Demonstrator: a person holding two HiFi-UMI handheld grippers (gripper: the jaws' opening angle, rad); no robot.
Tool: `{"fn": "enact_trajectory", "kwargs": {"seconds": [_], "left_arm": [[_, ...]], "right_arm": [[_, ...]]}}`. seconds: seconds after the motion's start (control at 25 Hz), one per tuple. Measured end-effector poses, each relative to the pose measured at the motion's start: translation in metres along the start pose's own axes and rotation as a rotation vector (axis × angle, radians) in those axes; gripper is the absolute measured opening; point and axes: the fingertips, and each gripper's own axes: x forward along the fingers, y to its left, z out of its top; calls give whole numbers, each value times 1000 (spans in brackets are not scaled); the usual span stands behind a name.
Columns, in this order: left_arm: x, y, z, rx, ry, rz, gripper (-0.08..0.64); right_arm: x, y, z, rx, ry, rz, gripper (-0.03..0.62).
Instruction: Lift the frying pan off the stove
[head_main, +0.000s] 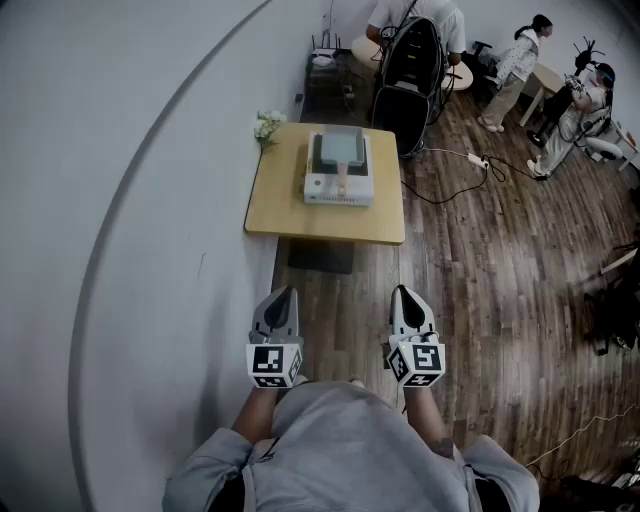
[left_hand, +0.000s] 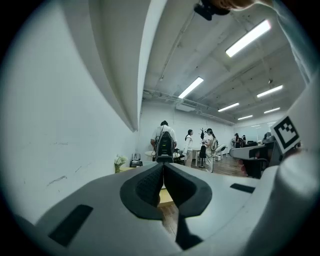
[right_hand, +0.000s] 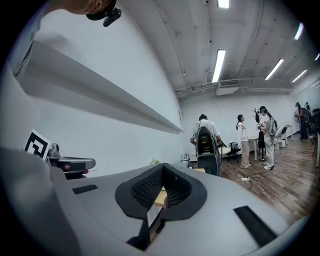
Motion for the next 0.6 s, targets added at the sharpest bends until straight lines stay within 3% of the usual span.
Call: {"fn": "enact_trajectory", "kwargs": {"seconds": [0.6], "left_arm": [[-6,-10,4,4,8,2,3]], "right_arm": [[-7,3,2,1,10,36,-2]]}}
